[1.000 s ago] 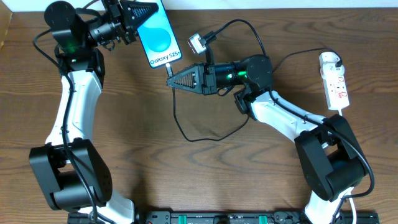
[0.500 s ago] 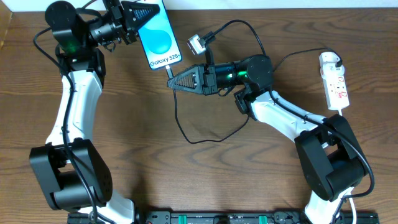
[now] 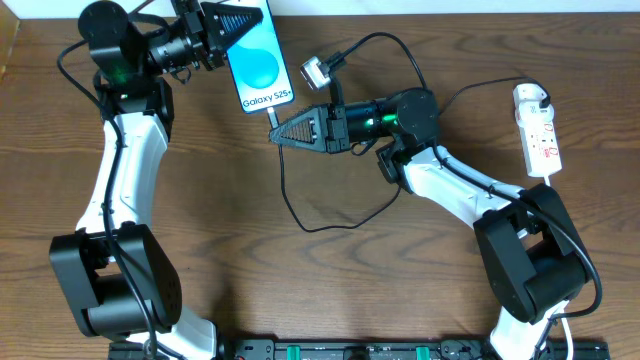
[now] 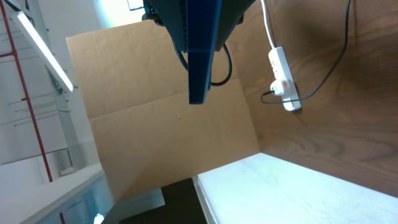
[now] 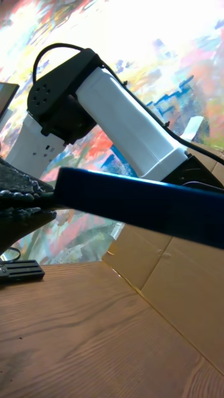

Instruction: Plug charger to phone and switch on socket

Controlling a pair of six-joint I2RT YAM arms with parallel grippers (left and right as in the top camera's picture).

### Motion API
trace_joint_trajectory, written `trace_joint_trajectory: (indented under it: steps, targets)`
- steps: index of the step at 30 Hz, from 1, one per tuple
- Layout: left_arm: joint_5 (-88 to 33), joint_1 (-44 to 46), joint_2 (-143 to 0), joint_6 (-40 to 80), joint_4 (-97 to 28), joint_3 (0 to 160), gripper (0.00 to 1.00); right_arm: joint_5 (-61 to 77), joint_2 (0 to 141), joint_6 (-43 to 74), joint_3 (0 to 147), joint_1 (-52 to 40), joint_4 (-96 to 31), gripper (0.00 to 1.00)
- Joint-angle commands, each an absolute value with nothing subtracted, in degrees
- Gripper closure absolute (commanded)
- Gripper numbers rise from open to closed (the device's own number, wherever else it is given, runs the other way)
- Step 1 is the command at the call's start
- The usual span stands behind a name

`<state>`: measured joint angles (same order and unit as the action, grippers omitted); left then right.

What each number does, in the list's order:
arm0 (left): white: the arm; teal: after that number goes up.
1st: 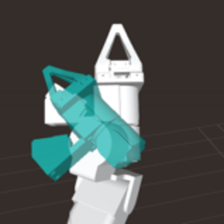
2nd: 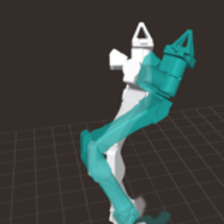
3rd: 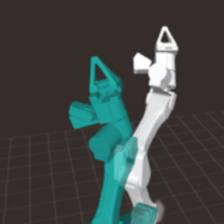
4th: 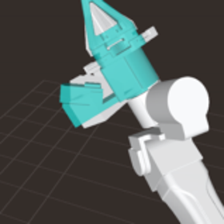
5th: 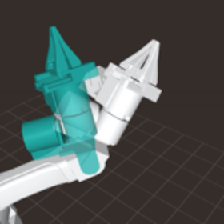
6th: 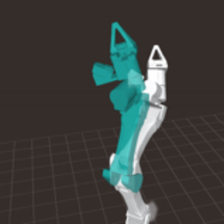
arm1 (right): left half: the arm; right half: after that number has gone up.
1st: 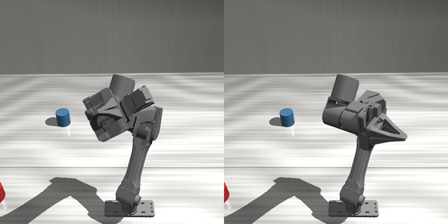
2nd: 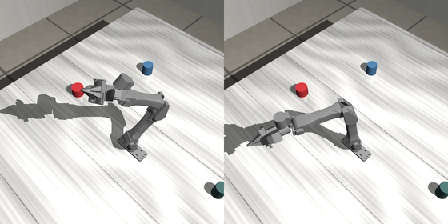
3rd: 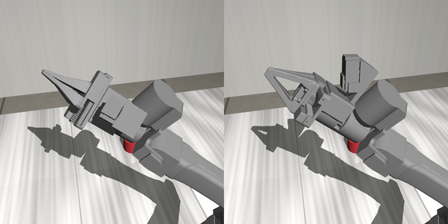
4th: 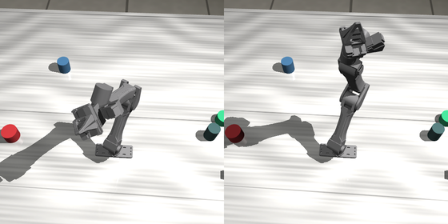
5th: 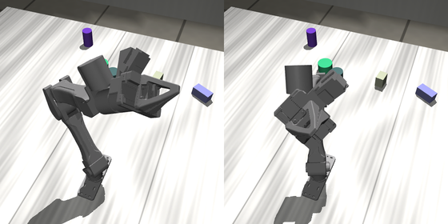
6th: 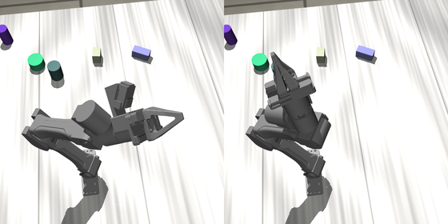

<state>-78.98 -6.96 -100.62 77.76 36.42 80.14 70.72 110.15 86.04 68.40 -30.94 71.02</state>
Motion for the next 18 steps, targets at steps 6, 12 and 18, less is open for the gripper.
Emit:
trace_joint_trajectory:
  steps: [6,12,18]
  targets:
    - [-85.10,-5.91,-100.47,75.02,36.99,80.84,0.93,60.66,110.26,86.13,68.79,-29.98,71.37,0.99]
    - [-85.12,-5.65,-100.47,74.32,36.97,80.84,0.92,58.08,110.26,86.43,68.79,-29.98,71.35,0.99]
    - [-86.50,-5.65,-100.47,72.36,36.97,80.84,0.92,55.11,110.26,89.17,68.79,-29.98,70.89,0.99]
